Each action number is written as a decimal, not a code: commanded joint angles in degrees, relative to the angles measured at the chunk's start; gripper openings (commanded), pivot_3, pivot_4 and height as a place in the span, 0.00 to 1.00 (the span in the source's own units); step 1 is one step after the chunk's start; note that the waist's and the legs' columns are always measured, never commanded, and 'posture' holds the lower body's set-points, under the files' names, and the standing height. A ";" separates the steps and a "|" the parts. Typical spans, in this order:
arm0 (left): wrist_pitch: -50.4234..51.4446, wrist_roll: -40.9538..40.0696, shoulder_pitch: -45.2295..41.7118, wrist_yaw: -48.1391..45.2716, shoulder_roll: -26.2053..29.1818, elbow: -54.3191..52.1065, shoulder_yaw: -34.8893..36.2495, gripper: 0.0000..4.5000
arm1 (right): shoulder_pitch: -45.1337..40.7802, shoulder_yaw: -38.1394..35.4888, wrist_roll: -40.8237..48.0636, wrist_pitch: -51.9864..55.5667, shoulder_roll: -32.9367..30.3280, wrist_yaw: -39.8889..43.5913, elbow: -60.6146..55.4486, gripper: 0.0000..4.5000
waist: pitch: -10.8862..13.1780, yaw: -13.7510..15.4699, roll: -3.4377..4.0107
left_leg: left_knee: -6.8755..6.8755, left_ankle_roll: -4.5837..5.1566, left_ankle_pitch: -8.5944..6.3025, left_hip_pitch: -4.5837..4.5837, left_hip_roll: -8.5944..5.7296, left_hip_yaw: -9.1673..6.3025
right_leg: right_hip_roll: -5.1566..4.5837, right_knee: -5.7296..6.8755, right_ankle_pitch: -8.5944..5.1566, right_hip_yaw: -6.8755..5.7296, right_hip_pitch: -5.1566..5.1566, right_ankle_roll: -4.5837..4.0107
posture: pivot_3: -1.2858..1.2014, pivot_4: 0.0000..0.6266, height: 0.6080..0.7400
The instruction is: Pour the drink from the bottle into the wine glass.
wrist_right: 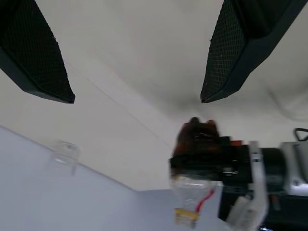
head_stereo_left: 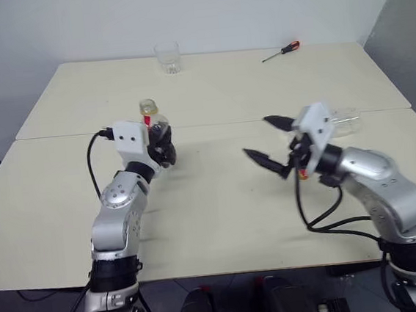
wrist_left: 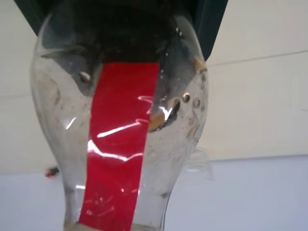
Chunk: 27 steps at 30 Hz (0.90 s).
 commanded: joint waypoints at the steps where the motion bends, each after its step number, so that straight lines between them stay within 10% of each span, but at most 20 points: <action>1: -10.76 4.06 -4.94 2.22 2.12 10.05 3.28 0.29 | -1.71 3.14 -2.76 -1.57 3.22 -2.32 2.88 0.99 | 0.00 0.03 0.00 | 0.01 0.00 0.00 -0.01 0.00 0.01 | -0.03 0.01 0.00 -0.01 -0.01 0.00 | 0.52 0.24 1.00; 23: -37.57 2.16 -23.78 -2.62 3.12 60.19 10.38 0.29 | -6.04 5.56 -2.39 3.24 14.87 -5.50 8.80 0.99 | -0.04 -0.16 -0.12 | 0.01 0.01 0.00 -0.07 -0.04 0.06 | -0.10 0.05 0.07 -0.24 -0.13 0.09 | 0.52 0.24 1.00; 27: -37.93 2.94 -21.87 -1.17 3.07 60.67 10.03 0.58 | -5.97 4.80 -1.97 4.39 15.27 -6.35 9.31 1.00 | -0.05 -0.18 -0.12 | 0.03 0.01 0.00 -0.05 -0.03 0.06 | -0.10 0.11 0.07 -0.23 -0.14 0.08 | 0.52 0.24 1.00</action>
